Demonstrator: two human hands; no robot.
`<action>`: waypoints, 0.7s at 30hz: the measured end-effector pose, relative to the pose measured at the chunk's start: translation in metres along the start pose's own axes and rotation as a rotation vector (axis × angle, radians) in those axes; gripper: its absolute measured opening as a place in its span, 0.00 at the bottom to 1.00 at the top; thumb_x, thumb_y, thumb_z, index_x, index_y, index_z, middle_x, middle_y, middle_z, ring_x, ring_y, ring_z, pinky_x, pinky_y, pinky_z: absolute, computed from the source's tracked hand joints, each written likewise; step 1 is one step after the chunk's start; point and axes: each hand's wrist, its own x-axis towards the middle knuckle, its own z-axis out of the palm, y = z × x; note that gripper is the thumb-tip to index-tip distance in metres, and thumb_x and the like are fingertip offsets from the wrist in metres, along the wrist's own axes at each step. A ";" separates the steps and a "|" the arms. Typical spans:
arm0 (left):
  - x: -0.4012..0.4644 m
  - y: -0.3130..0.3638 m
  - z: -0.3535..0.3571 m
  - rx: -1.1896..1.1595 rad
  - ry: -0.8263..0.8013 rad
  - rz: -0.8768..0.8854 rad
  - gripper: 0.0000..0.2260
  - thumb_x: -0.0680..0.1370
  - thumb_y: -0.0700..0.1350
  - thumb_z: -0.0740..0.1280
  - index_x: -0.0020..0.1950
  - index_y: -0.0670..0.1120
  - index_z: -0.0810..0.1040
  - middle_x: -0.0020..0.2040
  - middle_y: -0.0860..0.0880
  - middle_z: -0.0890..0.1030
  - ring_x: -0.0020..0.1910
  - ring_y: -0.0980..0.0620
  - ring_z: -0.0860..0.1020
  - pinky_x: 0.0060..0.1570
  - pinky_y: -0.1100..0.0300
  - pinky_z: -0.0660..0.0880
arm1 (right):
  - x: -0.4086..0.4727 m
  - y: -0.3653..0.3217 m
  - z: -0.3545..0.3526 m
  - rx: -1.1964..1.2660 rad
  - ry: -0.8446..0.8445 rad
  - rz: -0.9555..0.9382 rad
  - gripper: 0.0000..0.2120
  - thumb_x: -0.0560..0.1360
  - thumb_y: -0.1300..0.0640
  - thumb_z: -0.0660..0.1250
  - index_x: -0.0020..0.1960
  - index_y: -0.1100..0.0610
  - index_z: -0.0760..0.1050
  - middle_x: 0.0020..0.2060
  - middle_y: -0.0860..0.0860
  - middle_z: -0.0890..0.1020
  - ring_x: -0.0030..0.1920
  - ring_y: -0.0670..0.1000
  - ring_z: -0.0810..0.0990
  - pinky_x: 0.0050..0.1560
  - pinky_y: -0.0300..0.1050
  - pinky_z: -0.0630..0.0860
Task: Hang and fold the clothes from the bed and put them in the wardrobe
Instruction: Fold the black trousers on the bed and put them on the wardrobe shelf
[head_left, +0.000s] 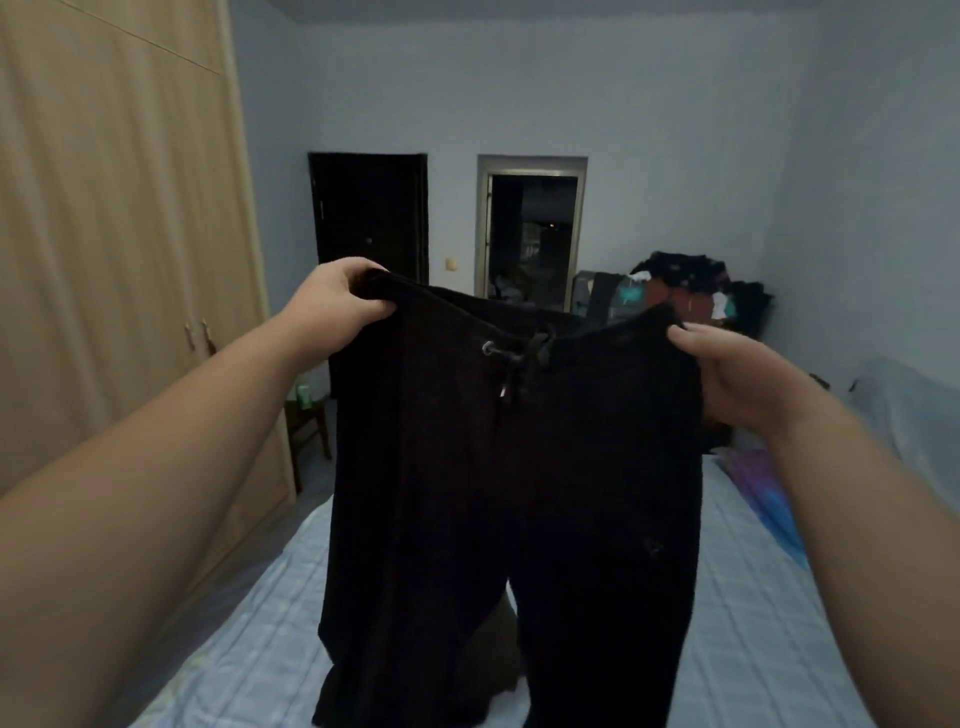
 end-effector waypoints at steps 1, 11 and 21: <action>0.002 -0.004 0.002 0.012 -0.001 -0.024 0.09 0.76 0.38 0.72 0.53 0.50 0.82 0.50 0.49 0.85 0.49 0.53 0.83 0.50 0.57 0.79 | 0.006 0.005 -0.002 0.012 -0.016 0.030 0.19 0.79 0.54 0.63 0.66 0.63 0.76 0.60 0.60 0.83 0.60 0.60 0.82 0.61 0.57 0.78; -0.003 -0.050 -0.018 -0.283 -0.309 -0.255 0.11 0.81 0.43 0.66 0.63 0.44 0.79 0.58 0.43 0.84 0.59 0.45 0.82 0.58 0.49 0.78 | 0.028 0.036 0.050 -0.073 0.375 -0.130 0.09 0.82 0.51 0.64 0.55 0.54 0.80 0.51 0.55 0.86 0.53 0.55 0.85 0.57 0.56 0.81; 0.008 -0.055 -0.094 -0.492 -0.369 -0.340 0.14 0.83 0.45 0.62 0.65 0.39 0.78 0.60 0.41 0.83 0.59 0.43 0.82 0.55 0.53 0.81 | 0.020 -0.009 0.081 0.021 0.323 -0.041 0.24 0.79 0.39 0.61 0.58 0.58 0.81 0.53 0.56 0.86 0.54 0.55 0.86 0.59 0.55 0.79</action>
